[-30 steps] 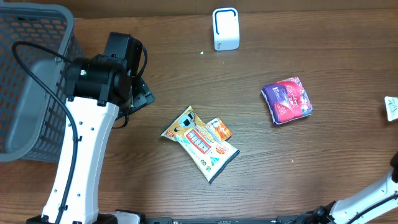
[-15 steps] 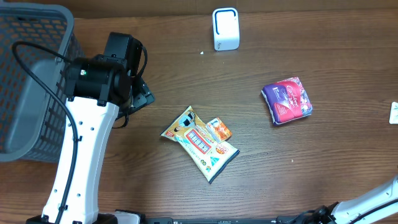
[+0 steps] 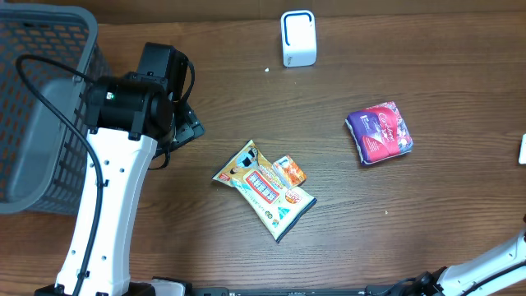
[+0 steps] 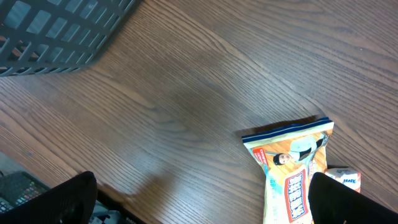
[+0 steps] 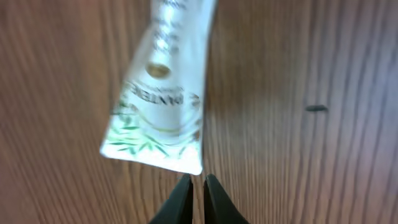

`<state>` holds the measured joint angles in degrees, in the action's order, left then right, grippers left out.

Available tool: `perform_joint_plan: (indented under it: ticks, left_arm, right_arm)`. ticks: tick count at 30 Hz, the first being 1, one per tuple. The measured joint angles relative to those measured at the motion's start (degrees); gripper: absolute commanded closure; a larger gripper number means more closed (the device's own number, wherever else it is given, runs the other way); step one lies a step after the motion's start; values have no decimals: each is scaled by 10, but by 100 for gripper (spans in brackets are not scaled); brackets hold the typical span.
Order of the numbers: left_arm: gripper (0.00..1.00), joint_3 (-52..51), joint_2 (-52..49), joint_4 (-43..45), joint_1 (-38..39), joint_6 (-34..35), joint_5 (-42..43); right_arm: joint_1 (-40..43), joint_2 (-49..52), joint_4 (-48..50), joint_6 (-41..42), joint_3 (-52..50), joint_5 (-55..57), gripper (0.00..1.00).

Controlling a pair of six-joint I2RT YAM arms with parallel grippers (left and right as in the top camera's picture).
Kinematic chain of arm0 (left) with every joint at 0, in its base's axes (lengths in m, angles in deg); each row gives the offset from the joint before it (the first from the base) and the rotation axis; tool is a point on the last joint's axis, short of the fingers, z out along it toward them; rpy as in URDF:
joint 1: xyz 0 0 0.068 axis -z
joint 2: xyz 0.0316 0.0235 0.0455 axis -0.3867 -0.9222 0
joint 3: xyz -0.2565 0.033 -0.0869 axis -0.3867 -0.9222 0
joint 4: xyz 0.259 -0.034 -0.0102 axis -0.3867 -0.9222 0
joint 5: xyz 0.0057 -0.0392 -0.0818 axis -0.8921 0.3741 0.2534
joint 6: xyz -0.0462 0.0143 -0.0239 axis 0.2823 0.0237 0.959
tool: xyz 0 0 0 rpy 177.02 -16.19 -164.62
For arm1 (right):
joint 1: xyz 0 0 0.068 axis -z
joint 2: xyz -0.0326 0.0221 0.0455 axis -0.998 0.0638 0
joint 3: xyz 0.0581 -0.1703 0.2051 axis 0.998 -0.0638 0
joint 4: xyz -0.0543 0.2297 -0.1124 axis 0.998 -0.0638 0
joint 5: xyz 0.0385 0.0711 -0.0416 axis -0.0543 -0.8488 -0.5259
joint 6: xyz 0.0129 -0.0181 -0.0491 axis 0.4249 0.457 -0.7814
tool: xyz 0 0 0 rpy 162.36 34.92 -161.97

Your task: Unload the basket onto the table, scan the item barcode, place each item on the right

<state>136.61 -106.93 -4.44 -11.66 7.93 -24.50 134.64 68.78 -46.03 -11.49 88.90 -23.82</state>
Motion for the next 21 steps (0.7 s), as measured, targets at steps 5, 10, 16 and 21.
perform_joint_plan:
  ticks: [5,10,16,21]
  left_arm:
    - [0,0,0,0,0,0,0]
    - [0,0,0,0,0,0,0]
    - [0,0,0,0,0,0,0]
    - [0,0,0,0,0,0,0]
  right_arm:
    - [0,0,1,28,-10,21,90]
    - [0,0,28,52,-42,57,88]
    - [0,0,108,65,-90,68,83]
    - [0,0,188,66,-120,44,79]
